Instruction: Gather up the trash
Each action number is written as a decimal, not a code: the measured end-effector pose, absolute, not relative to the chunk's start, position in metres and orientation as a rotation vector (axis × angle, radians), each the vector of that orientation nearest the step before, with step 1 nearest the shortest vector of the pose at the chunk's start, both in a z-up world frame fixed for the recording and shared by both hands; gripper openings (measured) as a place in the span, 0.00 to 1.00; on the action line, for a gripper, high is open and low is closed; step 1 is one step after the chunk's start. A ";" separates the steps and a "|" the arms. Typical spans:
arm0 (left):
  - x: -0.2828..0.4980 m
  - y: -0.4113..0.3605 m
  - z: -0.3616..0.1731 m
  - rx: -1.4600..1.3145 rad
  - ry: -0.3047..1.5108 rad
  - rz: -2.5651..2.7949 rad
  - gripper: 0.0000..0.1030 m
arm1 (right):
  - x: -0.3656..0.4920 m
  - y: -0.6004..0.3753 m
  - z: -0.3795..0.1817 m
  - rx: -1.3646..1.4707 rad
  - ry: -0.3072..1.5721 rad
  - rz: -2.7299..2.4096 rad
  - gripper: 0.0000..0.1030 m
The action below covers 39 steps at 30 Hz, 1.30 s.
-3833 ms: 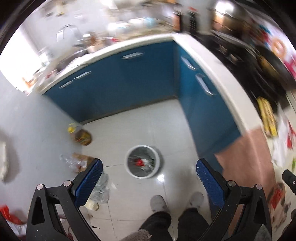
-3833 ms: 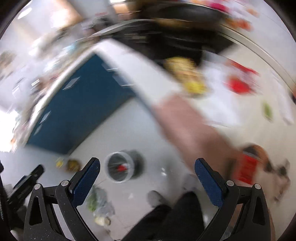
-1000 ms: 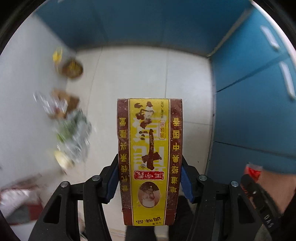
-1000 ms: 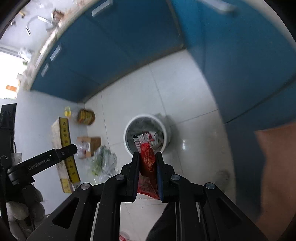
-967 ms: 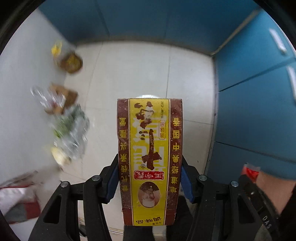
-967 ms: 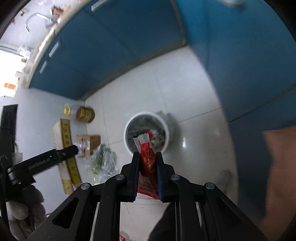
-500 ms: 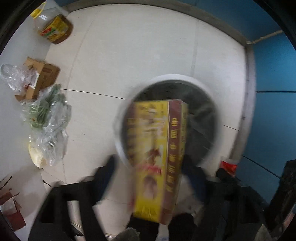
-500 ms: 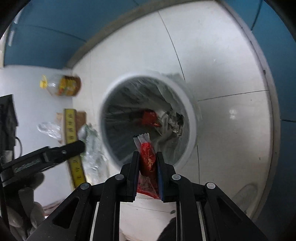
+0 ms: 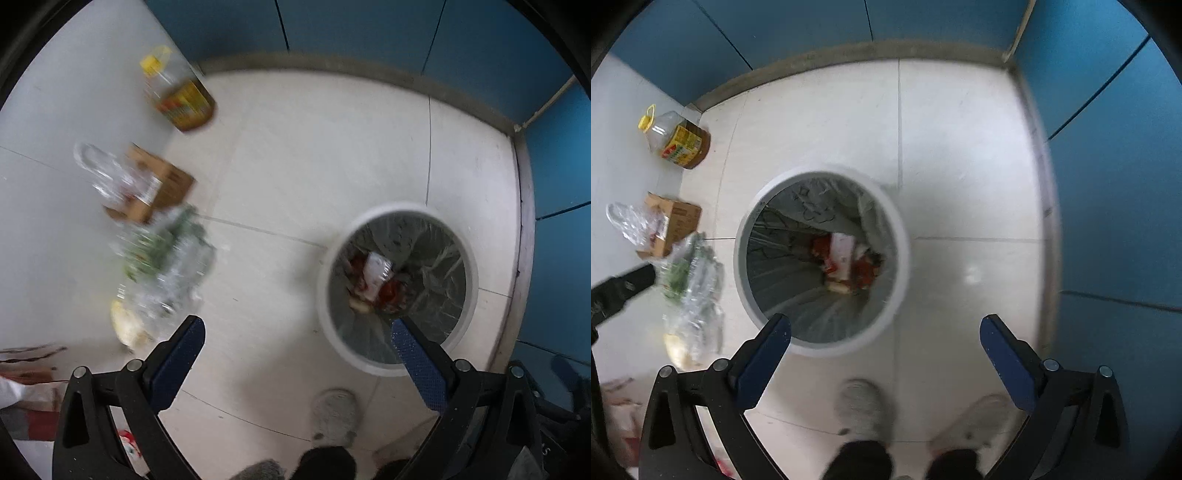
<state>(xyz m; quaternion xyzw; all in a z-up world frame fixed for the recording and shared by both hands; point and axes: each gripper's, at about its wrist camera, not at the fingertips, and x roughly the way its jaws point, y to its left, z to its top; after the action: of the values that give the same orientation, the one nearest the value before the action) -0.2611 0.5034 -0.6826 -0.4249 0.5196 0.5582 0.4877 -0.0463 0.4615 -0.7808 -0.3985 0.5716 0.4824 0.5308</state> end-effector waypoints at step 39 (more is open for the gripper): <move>-0.214 0.308 -0.219 -0.835 1.003 1.282 1.00 | 0.027 0.263 -0.206 -0.590 1.143 1.363 1.00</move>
<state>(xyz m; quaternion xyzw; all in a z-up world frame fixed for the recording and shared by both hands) -0.2141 0.3080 -0.2187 -0.3617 0.4344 0.5552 0.6100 0.0267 0.2633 -0.2059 -0.2537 0.4914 0.5861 0.5922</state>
